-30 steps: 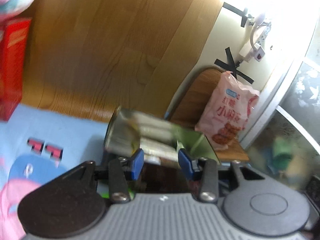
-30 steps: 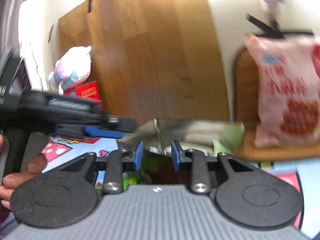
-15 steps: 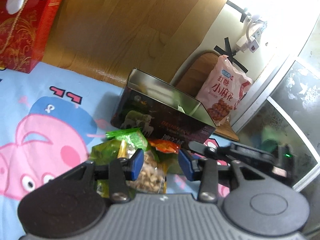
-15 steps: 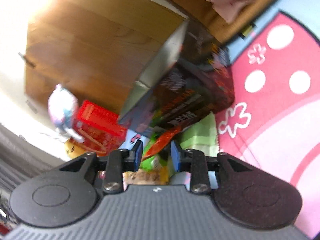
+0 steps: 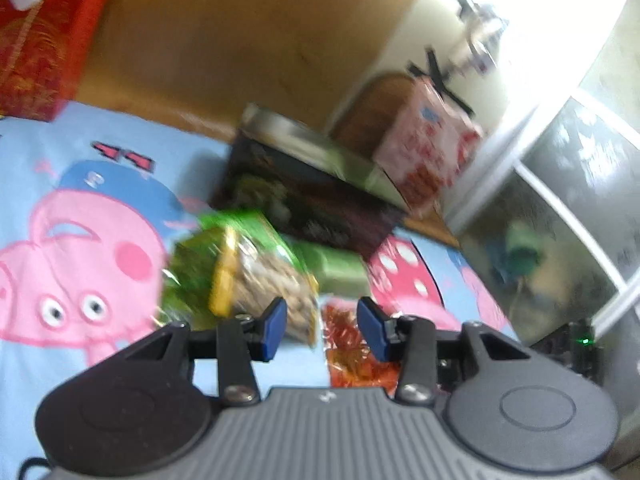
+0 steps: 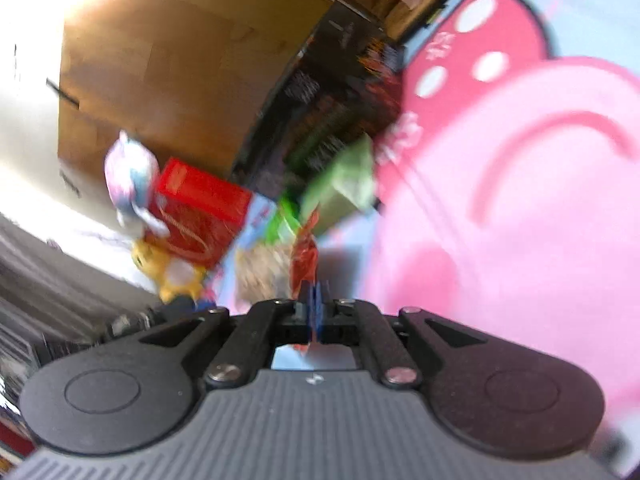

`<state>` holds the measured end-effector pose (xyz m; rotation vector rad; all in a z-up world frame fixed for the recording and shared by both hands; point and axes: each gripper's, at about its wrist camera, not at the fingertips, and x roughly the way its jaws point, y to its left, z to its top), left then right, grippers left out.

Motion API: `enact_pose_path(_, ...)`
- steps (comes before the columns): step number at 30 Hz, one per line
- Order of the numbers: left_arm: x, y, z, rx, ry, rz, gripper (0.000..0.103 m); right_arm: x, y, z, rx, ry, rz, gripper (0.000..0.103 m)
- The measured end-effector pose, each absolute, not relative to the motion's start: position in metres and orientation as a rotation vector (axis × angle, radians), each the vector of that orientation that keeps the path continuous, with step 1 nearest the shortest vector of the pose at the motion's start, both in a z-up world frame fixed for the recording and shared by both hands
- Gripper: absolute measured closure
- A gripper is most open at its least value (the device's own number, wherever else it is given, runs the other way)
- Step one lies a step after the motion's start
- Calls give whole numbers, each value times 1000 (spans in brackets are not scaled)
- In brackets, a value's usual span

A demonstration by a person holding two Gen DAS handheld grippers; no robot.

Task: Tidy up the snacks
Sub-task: 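Reach the right gripper to the orange spicy snack packet and close on it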

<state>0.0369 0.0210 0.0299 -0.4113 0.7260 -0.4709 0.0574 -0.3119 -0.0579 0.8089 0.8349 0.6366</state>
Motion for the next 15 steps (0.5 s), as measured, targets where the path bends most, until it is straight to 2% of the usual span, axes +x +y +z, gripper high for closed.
enact_pose_path(5, 31, -14, 16, -335, 792, -563, 64, 20, -313, -55, 657, 792, 669, 99)
enact_pose_path(7, 30, -25, 11, -304, 814, -570, 59, 14, -305, -52, 566, 776, 670, 94)
enact_pose_path(9, 29, -31, 9, -286, 826, -565, 59, 10, -301, -47, 504, 751, 656, 92)
enact_pose_path(13, 29, -31, 9, -280, 832, -523, 59, 16, -307, -49, 516, 732, 650, 80)
enact_pose_path(15, 31, -26, 9, -295, 834, -495, 53, 22, -309, -52, 544, 735, 647, 77)
